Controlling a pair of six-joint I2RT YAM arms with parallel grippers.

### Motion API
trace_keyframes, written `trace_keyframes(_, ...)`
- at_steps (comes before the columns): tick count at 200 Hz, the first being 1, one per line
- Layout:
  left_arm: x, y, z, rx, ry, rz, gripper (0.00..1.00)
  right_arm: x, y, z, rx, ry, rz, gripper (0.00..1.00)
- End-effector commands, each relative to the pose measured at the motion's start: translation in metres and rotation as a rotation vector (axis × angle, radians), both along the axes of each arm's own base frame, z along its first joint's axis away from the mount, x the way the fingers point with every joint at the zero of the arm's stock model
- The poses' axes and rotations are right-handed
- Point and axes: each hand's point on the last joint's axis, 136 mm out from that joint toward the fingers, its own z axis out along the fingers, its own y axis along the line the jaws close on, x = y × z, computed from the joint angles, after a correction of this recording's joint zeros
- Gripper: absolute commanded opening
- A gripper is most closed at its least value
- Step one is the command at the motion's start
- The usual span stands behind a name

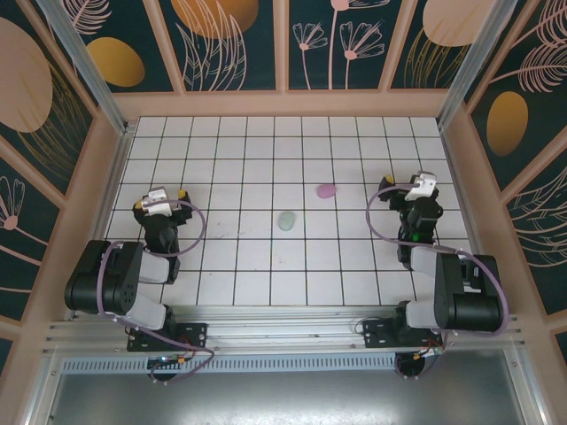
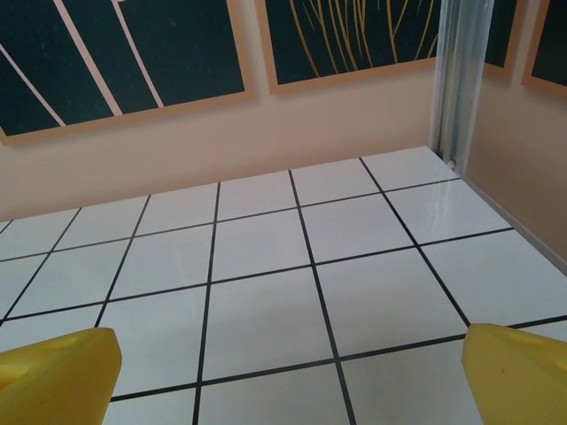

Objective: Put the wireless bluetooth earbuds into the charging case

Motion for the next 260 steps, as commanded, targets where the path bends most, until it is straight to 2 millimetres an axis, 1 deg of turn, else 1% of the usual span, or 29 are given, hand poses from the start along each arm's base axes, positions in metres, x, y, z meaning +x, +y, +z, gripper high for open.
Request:
trace_keyframes(1, 0.006, -0.002, 0.014, -0.024, -0.056, -0.016, 0.99, -0.001, 0.006, 0.019, 0.020, -0.074, 0.045, 0.99)
trace_keyframes(21, 0.006, -0.002, 0.013, -0.026, -0.054, -0.018, 0.99, -0.003, 0.000, 0.016, 0.024, -0.058, 0.013, 0.99)
trace_keyframes(32, 0.006, -0.002, 0.013, -0.025, -0.053, -0.017, 0.99, -0.005, 0.001, 0.012, 0.015, -0.036, 0.020, 0.99)
trace_keyframes(47, 0.006, -0.002, 0.013, -0.026, -0.053, -0.017, 0.99, -0.013, 0.004, 0.007, 0.007, -0.033, 0.033, 0.99)
trace_keyframes(71, 0.006, -0.002, 0.013, -0.026, -0.052, -0.018, 0.99, -0.028, 0.003, -0.013, 0.000, -0.038, 0.025, 0.99)
trace_keyframes(84, 0.006, -0.002, 0.014, -0.024, -0.054, -0.017, 0.99, -0.033, -0.002, -0.014, 0.018, -0.069, -0.007, 0.99)
trace_keyframes(93, 0.005, -0.002, 0.013, -0.024, -0.053, -0.017, 0.99, -0.031, -0.003, -0.015, 0.024, -0.067, -0.008, 0.99)
trace_keyframes(104, 0.005, -0.002, 0.013, -0.024, -0.052, -0.017, 0.99, -0.023, -0.001, -0.022, 0.027, -0.042, 0.003, 0.99)
trace_keyframes(116, 0.005, -0.002, 0.013, -0.024, -0.055, -0.016, 0.99, -0.013, -0.001, -0.033, 0.032, -0.004, 0.010, 0.99)
trace_keyframes(117, 0.005, -0.002, 0.014, -0.024, -0.055, -0.016, 0.99, -0.012, -0.001, -0.037, 0.033, 0.007, 0.010, 0.99)
trace_keyframes(119, 0.005, -0.002, 0.014, -0.024, -0.055, -0.016, 0.99, -0.010, -0.001, -0.036, 0.033, 0.004, 0.011, 0.99)
trace_keyframes(131, 0.005, -0.002, 0.013, -0.023, -0.054, -0.016, 0.99, -0.005, 0.009, -0.042, -0.002, 0.037, 0.051, 0.99)
trace_keyframes(141, 0.005, -0.002, 0.013, -0.023, -0.053, -0.017, 0.99, -0.005, 0.012, -0.042, -0.017, 0.036, 0.046, 0.99)
trace_keyframes(260, 0.005, -0.002, 0.014, -0.022, -0.056, -0.017, 0.99, -0.005, 0.012, -0.044, -0.017, 0.042, 0.050, 0.99)
